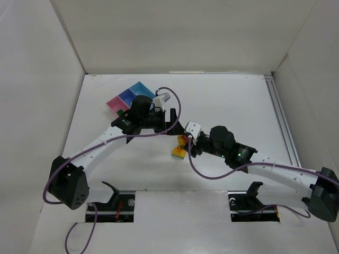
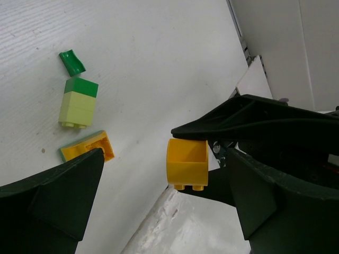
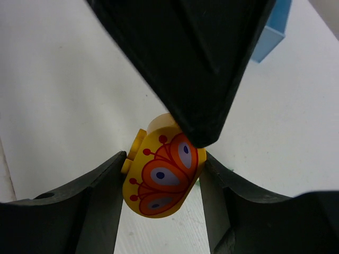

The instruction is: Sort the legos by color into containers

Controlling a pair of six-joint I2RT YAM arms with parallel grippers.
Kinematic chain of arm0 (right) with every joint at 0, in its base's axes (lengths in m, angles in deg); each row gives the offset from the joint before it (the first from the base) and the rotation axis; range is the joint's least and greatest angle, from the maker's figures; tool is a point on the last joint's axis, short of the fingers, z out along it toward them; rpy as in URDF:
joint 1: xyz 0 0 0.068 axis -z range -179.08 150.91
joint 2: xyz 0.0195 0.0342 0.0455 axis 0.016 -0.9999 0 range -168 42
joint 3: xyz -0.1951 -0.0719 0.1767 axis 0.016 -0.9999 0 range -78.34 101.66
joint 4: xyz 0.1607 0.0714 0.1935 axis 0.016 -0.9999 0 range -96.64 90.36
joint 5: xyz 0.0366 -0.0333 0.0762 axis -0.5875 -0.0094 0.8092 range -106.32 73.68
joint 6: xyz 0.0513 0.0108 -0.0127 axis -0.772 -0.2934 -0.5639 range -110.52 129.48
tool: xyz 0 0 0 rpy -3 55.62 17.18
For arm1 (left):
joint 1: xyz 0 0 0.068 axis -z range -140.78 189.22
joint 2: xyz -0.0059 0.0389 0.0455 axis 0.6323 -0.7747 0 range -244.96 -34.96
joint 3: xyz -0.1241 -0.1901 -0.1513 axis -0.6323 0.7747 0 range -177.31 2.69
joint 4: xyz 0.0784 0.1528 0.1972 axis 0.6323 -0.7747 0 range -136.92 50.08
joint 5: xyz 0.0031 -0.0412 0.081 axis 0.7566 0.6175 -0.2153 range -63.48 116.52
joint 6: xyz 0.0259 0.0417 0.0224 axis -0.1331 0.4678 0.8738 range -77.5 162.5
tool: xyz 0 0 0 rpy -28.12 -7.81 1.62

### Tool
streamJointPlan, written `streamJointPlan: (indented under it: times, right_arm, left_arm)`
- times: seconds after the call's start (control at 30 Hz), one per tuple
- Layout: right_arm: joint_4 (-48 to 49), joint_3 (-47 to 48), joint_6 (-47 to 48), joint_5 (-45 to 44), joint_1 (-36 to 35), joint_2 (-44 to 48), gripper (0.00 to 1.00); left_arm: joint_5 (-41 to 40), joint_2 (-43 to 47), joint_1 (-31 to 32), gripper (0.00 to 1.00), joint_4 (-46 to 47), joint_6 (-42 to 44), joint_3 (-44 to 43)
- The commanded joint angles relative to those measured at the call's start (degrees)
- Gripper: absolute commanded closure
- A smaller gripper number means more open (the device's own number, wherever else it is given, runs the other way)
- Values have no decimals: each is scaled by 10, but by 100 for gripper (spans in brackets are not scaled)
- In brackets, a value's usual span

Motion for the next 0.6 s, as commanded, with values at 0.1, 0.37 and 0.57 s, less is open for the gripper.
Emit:
streamJointPlan:
  times: [0.1, 0.37, 0.57]
  right_arm:
    - [97, 29, -4, -8, -4, 4, 90]
    - [140, 24, -22, -5, -4, -1, 90]
    - [146, 35, -22, -31, -4, -29, 89]
  left_arm:
    - [7, 28, 12, 4, -5, 26, -12]
    - [42, 35, 18, 27, 25, 31, 3]
    - [61, 24, 29, 66, 19, 42, -3]
